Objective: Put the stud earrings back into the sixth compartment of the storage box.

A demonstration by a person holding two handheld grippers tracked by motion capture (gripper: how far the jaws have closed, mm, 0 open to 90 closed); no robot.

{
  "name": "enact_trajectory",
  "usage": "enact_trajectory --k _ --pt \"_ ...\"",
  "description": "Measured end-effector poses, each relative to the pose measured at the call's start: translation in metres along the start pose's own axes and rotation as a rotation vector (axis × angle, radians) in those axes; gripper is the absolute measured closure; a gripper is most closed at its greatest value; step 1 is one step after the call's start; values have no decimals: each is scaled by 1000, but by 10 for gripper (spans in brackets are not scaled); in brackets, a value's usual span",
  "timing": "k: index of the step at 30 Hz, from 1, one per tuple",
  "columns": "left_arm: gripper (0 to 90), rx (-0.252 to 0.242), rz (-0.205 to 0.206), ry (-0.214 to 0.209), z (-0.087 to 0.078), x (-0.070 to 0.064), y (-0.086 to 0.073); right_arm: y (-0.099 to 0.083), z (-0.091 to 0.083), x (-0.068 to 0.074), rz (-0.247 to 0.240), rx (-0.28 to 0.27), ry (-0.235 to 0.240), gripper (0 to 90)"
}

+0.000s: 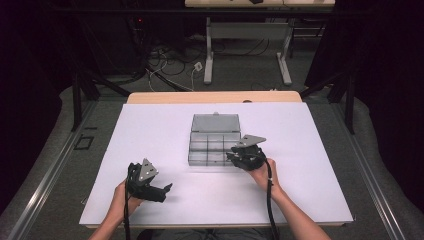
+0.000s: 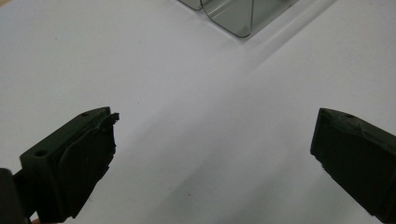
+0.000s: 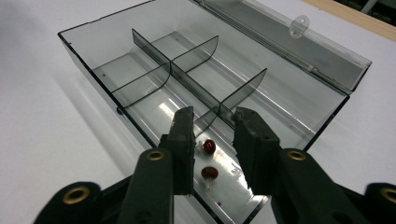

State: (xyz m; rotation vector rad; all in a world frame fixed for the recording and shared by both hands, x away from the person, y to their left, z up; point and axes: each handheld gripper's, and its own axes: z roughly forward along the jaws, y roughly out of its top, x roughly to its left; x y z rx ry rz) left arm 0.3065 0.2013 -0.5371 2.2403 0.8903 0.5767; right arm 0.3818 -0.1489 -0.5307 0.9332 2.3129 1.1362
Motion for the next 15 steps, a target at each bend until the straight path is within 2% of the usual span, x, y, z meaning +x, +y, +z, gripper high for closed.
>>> enact_trajectory --k 2,6,13,15 --pt "1 2 -1 0 0 0 0 0 0 -1 7 -5 -6 608" --pt "1 -1 3 0 0 1 0 0 -4 -3 16 22 13 498" --pt "1 2 4 -4 -1 1 0 -1 -11 -6 33 39 28 373" --pt "1 8 5 -8 -2 1 0 -3 -10 -7 46 15 31 353"
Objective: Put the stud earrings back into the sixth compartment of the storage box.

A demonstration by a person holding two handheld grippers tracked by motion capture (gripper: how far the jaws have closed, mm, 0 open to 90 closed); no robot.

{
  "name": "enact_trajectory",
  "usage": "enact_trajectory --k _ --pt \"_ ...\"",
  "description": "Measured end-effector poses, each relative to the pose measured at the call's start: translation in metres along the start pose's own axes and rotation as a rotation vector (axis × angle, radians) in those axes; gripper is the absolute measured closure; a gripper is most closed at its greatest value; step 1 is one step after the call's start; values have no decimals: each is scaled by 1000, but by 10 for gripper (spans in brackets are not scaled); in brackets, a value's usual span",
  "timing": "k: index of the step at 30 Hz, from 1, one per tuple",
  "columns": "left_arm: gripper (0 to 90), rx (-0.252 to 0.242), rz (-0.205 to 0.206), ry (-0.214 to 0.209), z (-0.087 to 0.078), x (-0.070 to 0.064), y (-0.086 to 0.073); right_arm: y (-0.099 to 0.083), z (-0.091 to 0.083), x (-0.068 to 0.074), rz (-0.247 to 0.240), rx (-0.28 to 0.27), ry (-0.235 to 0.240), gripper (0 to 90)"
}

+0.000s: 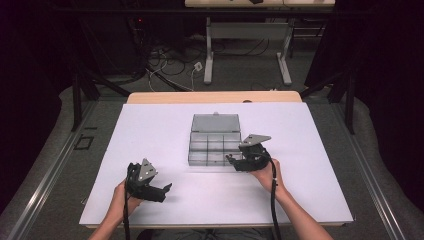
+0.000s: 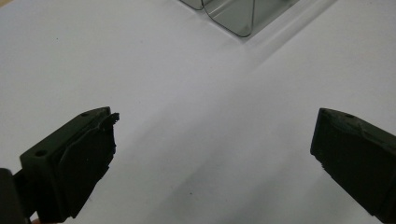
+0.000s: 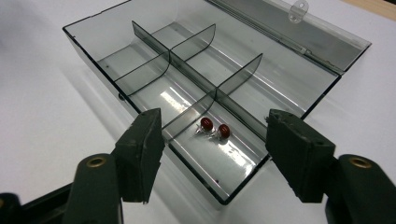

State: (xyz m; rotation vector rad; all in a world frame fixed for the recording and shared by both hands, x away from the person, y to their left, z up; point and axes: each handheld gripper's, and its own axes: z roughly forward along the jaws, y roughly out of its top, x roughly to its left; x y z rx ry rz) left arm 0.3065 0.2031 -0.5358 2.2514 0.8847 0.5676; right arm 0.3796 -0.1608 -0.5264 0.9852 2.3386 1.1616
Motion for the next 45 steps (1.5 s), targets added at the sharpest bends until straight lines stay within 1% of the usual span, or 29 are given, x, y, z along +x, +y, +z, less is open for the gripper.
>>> enact_trajectory --k 1,2,4,5,6,9,11,13,14,18,19,21,23,26,29,31,32,35,36,38,39,40,41,43,45 --pt "1 0 -3 1 0 0 0 0 -2 -1 0 26 0 333" --pt "1 -13 -6 10 1 -1 -1 0 -3 -2 3 30 3 320" --pt "1 -10 -6 8 1 0 -1 -1 -4 -3 6 25 -4 293" --pt "1 -10 -6 8 1 0 -1 -1 -5 -3 7 38 3 280" --pt "1 -5 -5 6 0 0 0 -1 -5 -4 -1 31 -2 255" --pt "1 -13 -5 11 1 0 -1 -2 -6 -6 3 45 19 202" --pt "1 -9 -5 10 0 0 -1 -3 -7 -7 0 38 27 181" --pt "1 -9 -9 12 0 0 -1 -3 -9 -9 3 40 23 166" --pt "1 -11 -9 11 0 0 -1 -4 -9 -9 2 41 30 161" --pt "1 -9 -4 9 0 0 -1 -5 -10 -12 2 46 34 151" --pt "1 -8 -4 8 0 0 -1 -5 -10 -13 2 57 44 147" --pt "1 -10 -9 11 0 0 -1 -6 -10 -14 8 53 44 140" --pt "1 -11 -9 10 0 0 -1 -6 -11 -15 5 50 47 126" --pt "1 -8 -4 9 1 0 -1 -6 -11 -17 3 61 56 106" --pt "1 -2 -1 4 0 0 0 -7 -11 -18 9 67 64 82" --pt "1 -1 -2 5 0 0 0 -7 -10 -18 10 66 60 62" --pt "1 -6 0 7 1 0 -1 -7 -10 -19 4 64 67 57" --pt "1 -9 -1 10 1 -1 -1 -7 -11 -19 3 63 65 46" --pt "1 -8 -2 8 2 -1 -1 -7 -11 -20 1 71 75 45" --pt "1 -8 -5 8 2 -1 -1 -8 -11 -21 -4 64 72 39" --pt "1 -8 -5 8 2 -1 -1 -8 -11 -21 4 61 66 37" --pt "1 -5 -5 5 2 0 -1 -7 -12 -22 5 69 74 36" --pt "1 -3 -4 4 2 0 -1 -8 -11 -22 7 51 66 35" --pt "1 -4 -2 -2 2 0 -1 -8 -12 -23 13 51 65 33" --pt "1 -4 -2 -2 2 0 -1 -8 -13 -23 4 59 65 30"
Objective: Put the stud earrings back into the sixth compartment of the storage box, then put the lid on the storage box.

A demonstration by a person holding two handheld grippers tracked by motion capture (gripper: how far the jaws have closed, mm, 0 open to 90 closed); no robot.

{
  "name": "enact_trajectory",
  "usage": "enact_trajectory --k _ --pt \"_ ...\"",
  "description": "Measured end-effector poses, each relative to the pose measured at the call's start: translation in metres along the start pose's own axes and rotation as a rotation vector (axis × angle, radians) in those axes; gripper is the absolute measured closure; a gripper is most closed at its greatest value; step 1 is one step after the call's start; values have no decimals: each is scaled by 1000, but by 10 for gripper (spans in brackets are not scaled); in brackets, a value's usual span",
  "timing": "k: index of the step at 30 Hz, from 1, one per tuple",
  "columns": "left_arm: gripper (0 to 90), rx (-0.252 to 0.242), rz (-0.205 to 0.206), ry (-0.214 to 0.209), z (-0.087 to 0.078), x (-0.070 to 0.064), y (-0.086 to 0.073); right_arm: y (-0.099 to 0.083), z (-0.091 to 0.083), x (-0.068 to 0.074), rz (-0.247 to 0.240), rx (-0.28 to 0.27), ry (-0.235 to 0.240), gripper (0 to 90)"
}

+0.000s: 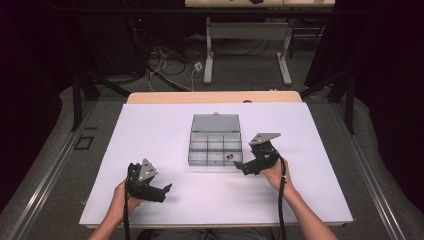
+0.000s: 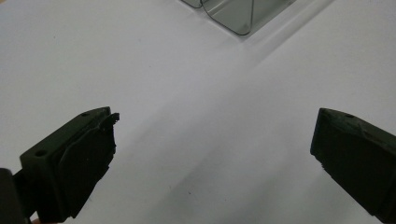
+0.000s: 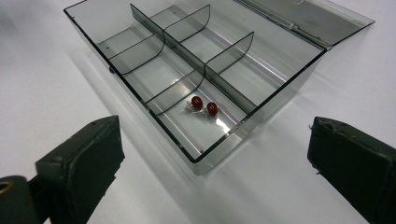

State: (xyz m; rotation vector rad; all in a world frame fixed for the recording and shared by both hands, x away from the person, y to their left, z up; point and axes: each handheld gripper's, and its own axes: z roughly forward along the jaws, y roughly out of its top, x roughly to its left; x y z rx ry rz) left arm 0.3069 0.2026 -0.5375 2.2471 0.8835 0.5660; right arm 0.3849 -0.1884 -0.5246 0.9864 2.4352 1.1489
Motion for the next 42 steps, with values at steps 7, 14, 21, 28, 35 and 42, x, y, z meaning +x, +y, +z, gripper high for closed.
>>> enact_trajectory --k 7,14,21,28,35,42 --pt "1 4 4 11 -1 -1 2 -1 -1 -1 2 -8 -8 25" --pt "1 15 1 3 0 -2 8 0 0 -1 0 -4 3 25" --pt "2 11 10 -10 4 -3 25 1 1 0 -2 -3 2 25" --pt "1 15 -3 -35 13 -7 47 4 3 2 -10 -7 -1 27" --pt "2 12 3 -49 29 -6 66 4 5 0 -7 1 1 28" --pt "2 1 -13 -28 39 -3 79 4 3 -3 0 1 1 30"
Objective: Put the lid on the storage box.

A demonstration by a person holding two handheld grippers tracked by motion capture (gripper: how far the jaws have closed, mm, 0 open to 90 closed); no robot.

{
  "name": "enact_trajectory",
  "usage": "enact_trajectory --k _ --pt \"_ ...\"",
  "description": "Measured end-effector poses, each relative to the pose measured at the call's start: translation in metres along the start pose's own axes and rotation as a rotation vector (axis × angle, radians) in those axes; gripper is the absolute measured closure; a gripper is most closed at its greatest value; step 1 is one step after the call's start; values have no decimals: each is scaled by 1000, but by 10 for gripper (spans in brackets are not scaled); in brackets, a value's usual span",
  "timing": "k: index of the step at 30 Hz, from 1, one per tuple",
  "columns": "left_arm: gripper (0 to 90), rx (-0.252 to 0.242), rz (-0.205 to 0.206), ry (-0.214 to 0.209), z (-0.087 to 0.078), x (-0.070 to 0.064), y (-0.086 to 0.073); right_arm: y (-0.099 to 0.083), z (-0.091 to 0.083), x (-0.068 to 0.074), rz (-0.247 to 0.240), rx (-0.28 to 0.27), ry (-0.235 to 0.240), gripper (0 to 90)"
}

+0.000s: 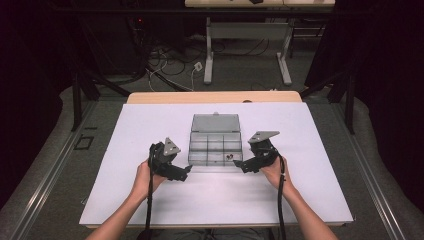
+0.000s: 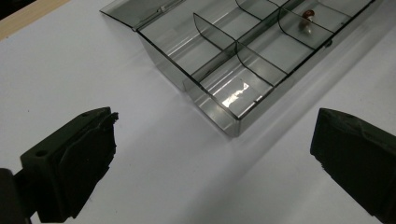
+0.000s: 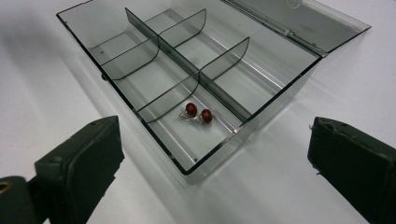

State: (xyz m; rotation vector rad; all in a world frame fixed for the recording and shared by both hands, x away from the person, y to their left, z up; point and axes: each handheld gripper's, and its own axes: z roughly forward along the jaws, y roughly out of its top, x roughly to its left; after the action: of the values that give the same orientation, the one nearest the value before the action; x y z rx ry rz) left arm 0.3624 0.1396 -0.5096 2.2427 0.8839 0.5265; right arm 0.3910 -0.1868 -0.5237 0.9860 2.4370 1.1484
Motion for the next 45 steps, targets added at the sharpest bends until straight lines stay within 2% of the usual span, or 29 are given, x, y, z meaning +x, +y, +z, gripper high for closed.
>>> enact_trajectory --k 3,9,11,19,20,25,33,36,38,45 --pt "2 7 -9 -15 6 0 5 -1 0 0 1 -7 -5 32" --pt "8 9 1 -22 15 1 13 -1 1 0 3 -10 -4 33" --pt "11 2 -10 -30 17 0 16 -1 2 0 3 -20 -3 33" --pt "21 3 -13 -53 27 -4 24 -1 0 -2 3 -12 -1 34" --pt "20 5 2 -50 27 -4 25 -2 -1 -2 15 -17 0 34" --pt "17 19 23 -54 30 -7 27 -3 -3 -3 12 -11 -7 36" --pt "31 12 10 -70 34 -6 34 -2 -2 -4 3 -19 -8 37" --pt "50 7 14 -64 38 -5 39 -1 -3 -5 -2 2 -11 40" --pt "62 17 18 -67 40 -6 42 0 -3 -6 2 -11 -15 41" --pt "56 49 -20 -69 56 -8 51 4 -6 -11 -1 -17 -23 80"
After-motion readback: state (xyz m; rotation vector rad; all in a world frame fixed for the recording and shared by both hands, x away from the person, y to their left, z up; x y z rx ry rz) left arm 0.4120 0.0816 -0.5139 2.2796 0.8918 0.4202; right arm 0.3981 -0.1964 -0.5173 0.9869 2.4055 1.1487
